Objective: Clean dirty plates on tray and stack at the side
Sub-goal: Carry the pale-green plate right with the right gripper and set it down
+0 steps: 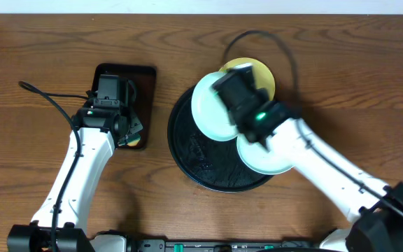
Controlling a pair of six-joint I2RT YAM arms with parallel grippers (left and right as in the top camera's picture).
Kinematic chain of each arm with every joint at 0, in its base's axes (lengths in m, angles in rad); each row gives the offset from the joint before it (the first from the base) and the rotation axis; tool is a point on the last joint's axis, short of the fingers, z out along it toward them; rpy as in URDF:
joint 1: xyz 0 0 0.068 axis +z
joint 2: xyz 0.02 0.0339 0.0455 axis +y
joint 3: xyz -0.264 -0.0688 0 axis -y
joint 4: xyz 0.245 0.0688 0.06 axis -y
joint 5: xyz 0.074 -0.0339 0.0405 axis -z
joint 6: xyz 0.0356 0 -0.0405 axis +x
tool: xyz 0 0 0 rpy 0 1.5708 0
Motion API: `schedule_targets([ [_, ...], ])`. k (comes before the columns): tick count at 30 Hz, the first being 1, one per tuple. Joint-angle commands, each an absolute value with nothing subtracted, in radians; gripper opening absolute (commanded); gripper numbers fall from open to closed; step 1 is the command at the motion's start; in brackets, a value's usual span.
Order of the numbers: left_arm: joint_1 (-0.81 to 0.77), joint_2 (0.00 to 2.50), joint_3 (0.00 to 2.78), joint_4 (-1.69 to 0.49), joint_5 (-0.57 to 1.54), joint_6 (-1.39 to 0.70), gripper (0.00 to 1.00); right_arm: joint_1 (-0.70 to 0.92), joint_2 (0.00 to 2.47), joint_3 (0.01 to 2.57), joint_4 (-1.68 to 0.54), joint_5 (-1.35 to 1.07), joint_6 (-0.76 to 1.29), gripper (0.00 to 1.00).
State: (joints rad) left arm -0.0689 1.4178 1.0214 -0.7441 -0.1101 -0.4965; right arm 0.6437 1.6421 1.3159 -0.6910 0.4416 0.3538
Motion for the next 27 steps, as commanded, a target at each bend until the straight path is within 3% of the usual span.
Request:
schedule_targets([
  [1,-0.068,1.423,1.015,-0.745,-0.115,-0.491,0.08,0.45,1.594,1.328,-0.67,-0.006,0.391,0.02],
  [6,-0.068,1.423,1.015,-0.746,-0.115,-0.491,0.07,0.145,1.606,1.327,-0.669,-0.362,0.373,0.02],
  [9,-0.068,1.423,1.015,-0.746,-0.115,-0.491,0.07,-0.025,1.62,1.327,-0.677,-0.426,0.359,0.02],
  [14,-0.068,1.423,1.015,-0.746,-0.115,-0.491,0.07,-0.198,1.634,1.318,-0.677,-0.316,0.44,0.02],
  [16,-0.068,1.423,1.015,-0.746,-0.115,-0.491,0.08,-0.262,1.643,1.307,-0.677,-0.159,0.46,0.02],
  [20,-0.068,1.423,1.015,-0.746,-0.115,-0.491,0.07,-0.294,1.661,1.267,-0.672,0.039,0.498,0.02],
  [27,-0.068,1.423,1.015,-0.743,-0.115,-0.495,0.08,-0.298,1.702,1.17,-0.553,0.067,0.502,0.02],
])
